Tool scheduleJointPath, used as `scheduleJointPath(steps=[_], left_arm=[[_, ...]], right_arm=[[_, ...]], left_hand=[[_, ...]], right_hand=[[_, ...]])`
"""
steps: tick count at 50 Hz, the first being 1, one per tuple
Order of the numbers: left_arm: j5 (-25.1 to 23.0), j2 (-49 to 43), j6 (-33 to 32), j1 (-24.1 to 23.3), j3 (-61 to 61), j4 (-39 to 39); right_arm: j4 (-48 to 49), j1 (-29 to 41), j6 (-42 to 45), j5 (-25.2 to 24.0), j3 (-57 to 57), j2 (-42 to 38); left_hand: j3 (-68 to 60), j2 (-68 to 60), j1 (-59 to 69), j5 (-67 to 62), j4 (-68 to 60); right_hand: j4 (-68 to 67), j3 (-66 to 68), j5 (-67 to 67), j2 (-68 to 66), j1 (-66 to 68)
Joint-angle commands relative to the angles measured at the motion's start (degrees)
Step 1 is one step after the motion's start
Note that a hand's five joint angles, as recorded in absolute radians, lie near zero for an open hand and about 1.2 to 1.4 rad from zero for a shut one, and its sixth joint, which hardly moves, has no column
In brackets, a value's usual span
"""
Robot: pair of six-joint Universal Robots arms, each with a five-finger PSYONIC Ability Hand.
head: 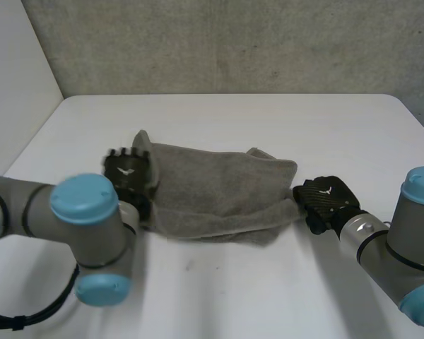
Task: Fold the towel.
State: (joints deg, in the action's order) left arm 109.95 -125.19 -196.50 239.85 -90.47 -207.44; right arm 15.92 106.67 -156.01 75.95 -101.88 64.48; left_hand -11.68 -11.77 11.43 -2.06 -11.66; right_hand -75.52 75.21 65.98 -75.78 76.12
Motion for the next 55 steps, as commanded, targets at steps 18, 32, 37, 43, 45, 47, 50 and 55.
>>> scheduleJointPath(steps=[18, 32, 37, 43, 45, 47, 50, 55], left_arm=[[-10.20, 15.06, 0.68, 15.92, -12.36, 2.66], [-23.12, 30.70, 0.06, 14.78, -25.10, 6.60], [-24.17, 30.88, -0.02, 12.76, -26.77, 11.69], [-26.19, 30.09, 0.06, 10.91, -27.74, 14.70], [-26.37, 28.70, -0.03, 10.73, -28.10, 14.44], [-26.37, 27.03, -0.11, 10.56, -27.92, 14.26], [-26.37, 23.69, -0.03, 10.47, -26.78, 14.17], [-26.28, 19.65, 0.15, 10.47, -23.80, 12.42]], right_arm=[[0.61, 0.55, -0.09, -0.19, 0.72, 1.53], [-0.01, 0.55, -0.09, -0.11, 0.45, 1.79], [-0.01, 0.29, -0.26, -0.02, 0.45, 2.49], [-0.10, 0.20, -0.26, 0.07, 0.36, 2.58], [-0.10, 0.20, -0.26, 0.25, 0.19, 2.84], [-0.18, 0.29, -0.44, 0.33, 0.10, 3.28], [-0.53, 0.55, -0.44, 0.33, -0.34, 4.33], [-2.37, 0.47, -0.70, 0.25, -0.60, 5.91]], left_hand=[[-1.56, -1.47, 1.82, -1.18, -1.58], [-9.60, -9.50, 9.85, -9.22, -9.62], [-13.34, -13.24, 13.59, -12.96, -13.36], [-13.34, -13.24, 13.59, -12.96, -13.36], [-13.34, -13.24, 13.59, -12.96, -13.36], [-13.34, -13.24, 13.59, -12.96, -13.36], [-12.84, -12.74, 13.09, -12.46, -12.86], [-12.00, -11.90, 12.25, -11.61, -12.01]], right_hand=[[-4.48, 4.79, 4.02, -4.22, 3.88], [-4.48, 4.79, 4.02, -4.22, 3.88], [-4.48, 4.79, 4.02, -4.22, 3.88], [-4.48, 4.79, 4.02, -4.22, 3.88], [-4.48, 4.79, 4.02, -4.22, 3.88], [-4.48, 4.79, 4.02, -4.22, 3.88], [-4.48, 4.79, 4.02, -4.22, 3.88], [-4.48, 4.79, 4.02, -4.22, 3.88]])
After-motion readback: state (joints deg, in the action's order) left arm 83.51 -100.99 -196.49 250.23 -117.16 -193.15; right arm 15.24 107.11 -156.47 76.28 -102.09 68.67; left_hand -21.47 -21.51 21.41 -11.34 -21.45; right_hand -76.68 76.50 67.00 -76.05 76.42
